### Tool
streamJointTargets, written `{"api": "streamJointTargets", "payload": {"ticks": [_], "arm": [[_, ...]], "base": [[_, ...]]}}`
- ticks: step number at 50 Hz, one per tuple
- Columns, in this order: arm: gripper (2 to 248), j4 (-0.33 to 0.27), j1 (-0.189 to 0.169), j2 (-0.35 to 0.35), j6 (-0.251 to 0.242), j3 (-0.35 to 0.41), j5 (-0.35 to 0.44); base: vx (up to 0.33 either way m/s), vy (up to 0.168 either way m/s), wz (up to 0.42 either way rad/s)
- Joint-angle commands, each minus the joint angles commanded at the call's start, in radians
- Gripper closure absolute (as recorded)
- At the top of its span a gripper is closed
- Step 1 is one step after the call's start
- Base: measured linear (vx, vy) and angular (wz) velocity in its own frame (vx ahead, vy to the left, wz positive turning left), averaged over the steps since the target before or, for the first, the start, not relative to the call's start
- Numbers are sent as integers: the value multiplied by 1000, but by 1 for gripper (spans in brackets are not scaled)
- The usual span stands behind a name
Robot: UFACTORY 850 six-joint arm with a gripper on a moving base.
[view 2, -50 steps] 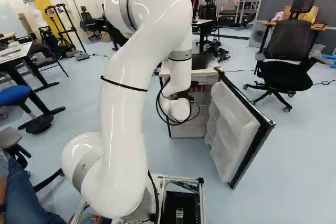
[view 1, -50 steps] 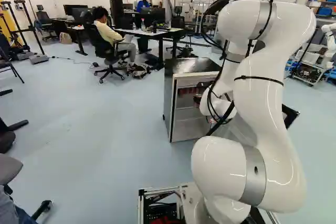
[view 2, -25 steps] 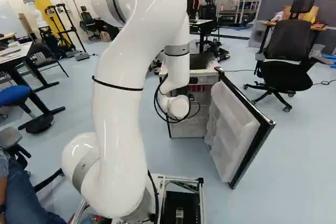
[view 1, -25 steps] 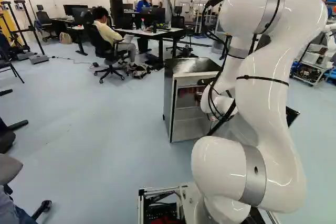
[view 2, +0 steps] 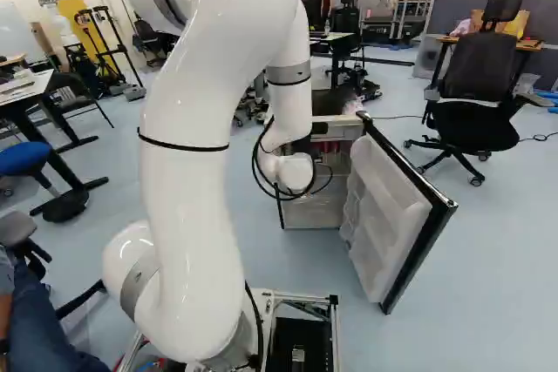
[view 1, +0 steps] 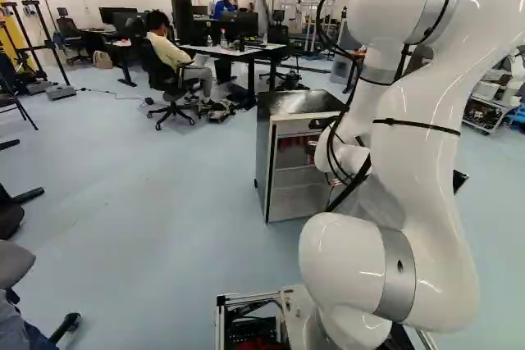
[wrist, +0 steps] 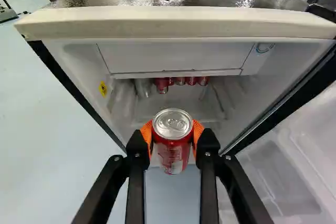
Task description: Grab a drink from the fridge
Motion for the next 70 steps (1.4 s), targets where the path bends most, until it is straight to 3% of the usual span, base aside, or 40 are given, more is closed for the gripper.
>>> {"api": "streamJointTargets", "payload": {"ticks": [70], "arm": [[154,0,6,224,0,64,-170]], "base": [[0,0,0]]}}
